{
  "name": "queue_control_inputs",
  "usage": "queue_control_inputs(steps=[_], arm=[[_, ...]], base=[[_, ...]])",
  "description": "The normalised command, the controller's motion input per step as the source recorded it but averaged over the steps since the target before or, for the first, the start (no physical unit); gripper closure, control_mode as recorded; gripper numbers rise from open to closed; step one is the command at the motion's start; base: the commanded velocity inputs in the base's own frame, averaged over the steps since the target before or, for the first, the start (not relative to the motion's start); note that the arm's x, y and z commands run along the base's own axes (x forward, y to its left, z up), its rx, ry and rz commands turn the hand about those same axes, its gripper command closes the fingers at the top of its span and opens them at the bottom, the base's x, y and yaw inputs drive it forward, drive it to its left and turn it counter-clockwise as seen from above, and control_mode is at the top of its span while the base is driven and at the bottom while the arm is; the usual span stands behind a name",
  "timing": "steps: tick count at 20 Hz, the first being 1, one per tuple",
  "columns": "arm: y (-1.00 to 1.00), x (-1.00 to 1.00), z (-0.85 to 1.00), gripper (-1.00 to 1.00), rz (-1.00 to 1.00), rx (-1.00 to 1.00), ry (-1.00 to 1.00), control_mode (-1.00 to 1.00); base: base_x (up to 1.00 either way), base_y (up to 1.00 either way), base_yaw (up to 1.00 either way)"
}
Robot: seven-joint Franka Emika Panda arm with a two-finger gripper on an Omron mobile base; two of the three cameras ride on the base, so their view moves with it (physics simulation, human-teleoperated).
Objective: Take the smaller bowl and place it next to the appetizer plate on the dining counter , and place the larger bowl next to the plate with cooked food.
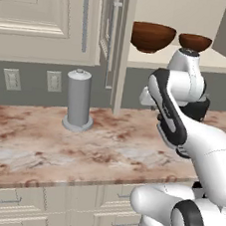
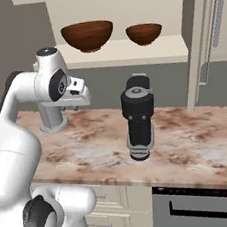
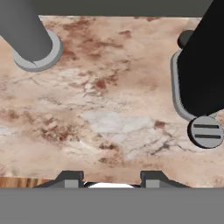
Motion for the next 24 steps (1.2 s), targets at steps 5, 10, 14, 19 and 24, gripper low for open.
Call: queue_control_inputs(steps=[5,10,14,19,24], arm=[[-0.01,-0.18,0.10,-1.00,-0.12,0.00,-0.07,-1.00],[-0.01,-0.27,0.44,-1.00,-0.19,0.00,-0.33,-1.00],[0.00,-0.09,0.66,-1.00,-0.23,0.05,-0.25,-1.00],[0.00,-0.01,0.56,-1.00,-0.18,0.17,-0.15,-1.00],[0.00,-0.05,0.45,-1.00,-0.01,0.15,-0.16,-1.00]], base=[[0.00,0.00,0.00],[0.00,0.00,0.00],[0.00,0.00,0.00],[0.00,0.00,0.00],[0.00,0.00,0.00]])
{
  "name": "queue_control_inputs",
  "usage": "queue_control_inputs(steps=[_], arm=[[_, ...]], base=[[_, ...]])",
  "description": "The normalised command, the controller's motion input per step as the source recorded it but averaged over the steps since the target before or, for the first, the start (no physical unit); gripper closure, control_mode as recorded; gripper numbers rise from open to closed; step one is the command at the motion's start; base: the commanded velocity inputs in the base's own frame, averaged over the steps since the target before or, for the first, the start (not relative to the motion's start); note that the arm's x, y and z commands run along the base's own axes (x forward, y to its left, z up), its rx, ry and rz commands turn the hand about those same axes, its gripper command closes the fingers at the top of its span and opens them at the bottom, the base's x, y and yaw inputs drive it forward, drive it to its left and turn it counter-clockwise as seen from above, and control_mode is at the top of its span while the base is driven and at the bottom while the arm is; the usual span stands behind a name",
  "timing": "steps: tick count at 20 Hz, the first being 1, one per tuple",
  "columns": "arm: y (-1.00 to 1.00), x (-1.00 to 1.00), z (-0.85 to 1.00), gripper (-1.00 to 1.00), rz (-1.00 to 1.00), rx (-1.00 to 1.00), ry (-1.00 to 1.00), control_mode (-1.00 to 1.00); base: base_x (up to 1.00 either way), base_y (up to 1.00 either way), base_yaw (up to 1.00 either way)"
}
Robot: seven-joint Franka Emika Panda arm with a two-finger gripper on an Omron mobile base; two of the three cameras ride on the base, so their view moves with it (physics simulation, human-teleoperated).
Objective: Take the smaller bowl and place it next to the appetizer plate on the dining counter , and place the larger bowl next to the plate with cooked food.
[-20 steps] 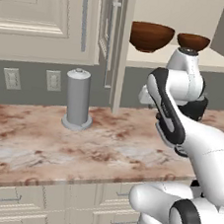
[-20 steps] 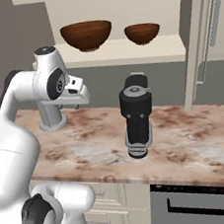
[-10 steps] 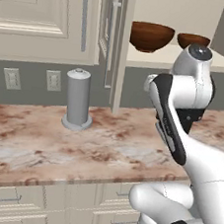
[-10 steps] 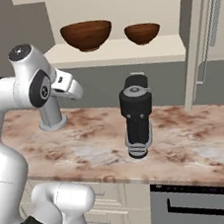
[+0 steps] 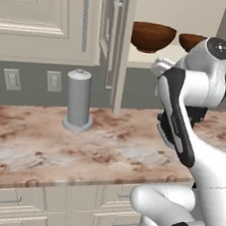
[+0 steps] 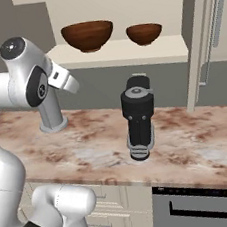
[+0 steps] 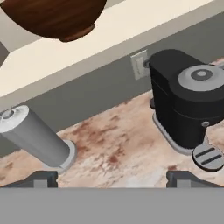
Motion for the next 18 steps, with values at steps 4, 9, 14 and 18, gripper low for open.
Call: queue_control_inputs(steps=[4,9,14,18], arm=[[0.00,-0.03,0.45,-1.00,0.00,0.08,-0.15,-1.00],[0.00,-0.04,0.46,-1.00,0.02,0.03,-0.17,-1.00],[0.00,-0.02,0.48,-1.00,0.02,0.03,-0.23,-1.00],[-0.05,0.00,0.38,-1.00,0.00,0.06,-0.13,-1.00]], base=[[0.00,0.00,0.00],[0.00,0.00,0.00],[0.00,0.00,0.00],[0.00,0.00,0.00]])
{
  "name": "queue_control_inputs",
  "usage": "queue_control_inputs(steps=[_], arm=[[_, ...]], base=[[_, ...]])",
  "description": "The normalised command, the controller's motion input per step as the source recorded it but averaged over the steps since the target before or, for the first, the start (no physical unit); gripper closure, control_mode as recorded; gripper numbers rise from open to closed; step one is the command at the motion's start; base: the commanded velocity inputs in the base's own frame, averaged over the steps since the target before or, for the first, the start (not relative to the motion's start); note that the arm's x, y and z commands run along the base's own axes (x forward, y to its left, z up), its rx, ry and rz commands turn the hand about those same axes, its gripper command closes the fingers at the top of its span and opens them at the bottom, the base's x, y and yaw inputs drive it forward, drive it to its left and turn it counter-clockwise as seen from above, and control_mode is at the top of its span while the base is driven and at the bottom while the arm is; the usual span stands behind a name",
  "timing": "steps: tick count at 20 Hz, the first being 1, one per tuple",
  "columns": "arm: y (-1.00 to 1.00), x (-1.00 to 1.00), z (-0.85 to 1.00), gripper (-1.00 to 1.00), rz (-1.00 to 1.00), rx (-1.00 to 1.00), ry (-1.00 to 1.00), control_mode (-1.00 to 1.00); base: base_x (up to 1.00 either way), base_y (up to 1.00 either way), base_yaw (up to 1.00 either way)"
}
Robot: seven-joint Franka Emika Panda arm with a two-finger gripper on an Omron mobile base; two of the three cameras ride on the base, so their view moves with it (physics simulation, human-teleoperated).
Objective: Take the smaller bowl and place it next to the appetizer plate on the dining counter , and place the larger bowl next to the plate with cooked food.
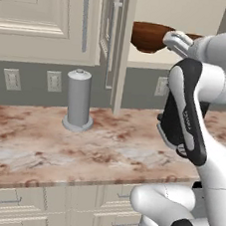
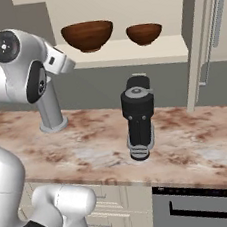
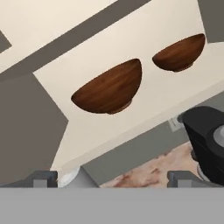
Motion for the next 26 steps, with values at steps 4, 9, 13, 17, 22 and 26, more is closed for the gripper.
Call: queue_control_inputs(steps=[4,9,13,17,22,26], arm=[[-0.19,0.12,0.14,-1.00,-0.01,0.09,0.00,-1.00],[-0.20,0.31,0.05,-1.00,-0.05,0.10,0.05,-1.00],[-0.06,0.34,0.03,-1.00,-0.06,0.08,0.09,-1.00],[0.00,0.35,0.03,-1.00,-0.06,0.04,0.09,-1.00],[0.00,0.33,0.01,-1.00,-0.04,0.00,0.07,-1.00],[0.00,0.40,0.00,-1.00,-0.01,0.00,0.09,-1.00]], base=[[0.00,0.00,0.00],[0.00,0.00,0.00],[0.00,0.00,0.00],[0.00,0.00,0.00],[0.00,0.00,0.00],[0.00,0.00,0.00]])
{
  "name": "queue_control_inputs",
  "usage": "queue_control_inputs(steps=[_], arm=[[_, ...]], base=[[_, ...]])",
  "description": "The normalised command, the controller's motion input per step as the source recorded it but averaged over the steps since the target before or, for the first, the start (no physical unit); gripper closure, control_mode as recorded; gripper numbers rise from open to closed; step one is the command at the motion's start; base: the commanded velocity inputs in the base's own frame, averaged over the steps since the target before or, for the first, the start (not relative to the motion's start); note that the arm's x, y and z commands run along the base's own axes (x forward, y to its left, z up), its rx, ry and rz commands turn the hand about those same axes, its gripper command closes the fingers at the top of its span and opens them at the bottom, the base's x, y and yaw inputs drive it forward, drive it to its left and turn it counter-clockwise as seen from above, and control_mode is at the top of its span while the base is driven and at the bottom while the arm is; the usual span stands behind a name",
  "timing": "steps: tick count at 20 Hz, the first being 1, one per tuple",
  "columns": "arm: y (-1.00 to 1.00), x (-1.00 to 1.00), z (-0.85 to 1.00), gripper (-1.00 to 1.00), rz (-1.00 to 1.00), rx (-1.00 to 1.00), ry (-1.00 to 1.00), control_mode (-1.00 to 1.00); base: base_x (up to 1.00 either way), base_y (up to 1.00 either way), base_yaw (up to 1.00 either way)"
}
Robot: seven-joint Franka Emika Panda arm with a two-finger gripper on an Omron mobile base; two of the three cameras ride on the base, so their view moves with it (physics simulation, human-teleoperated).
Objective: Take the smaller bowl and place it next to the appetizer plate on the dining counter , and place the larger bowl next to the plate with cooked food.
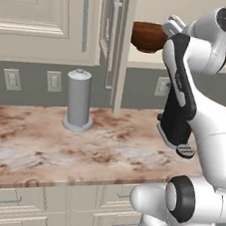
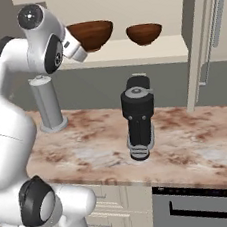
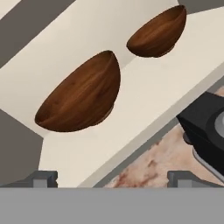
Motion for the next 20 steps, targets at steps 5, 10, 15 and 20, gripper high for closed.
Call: queue_control_inputs(steps=[5,10,15,20], arm=[[0.00,0.52,0.00,-1.00,0.00,0.00,0.11,-1.00],[0.00,0.61,0.00,-1.00,0.00,0.00,0.12,-1.00],[0.00,0.56,0.00,-1.00,0.00,0.00,0.05,-1.00],[0.00,0.49,0.00,-1.00,0.00,0.00,0.00,-1.00]], base=[[0.00,0.00,0.00],[0.00,0.00,0.00],[0.00,0.00,0.00],[0.00,0.00,0.00]])
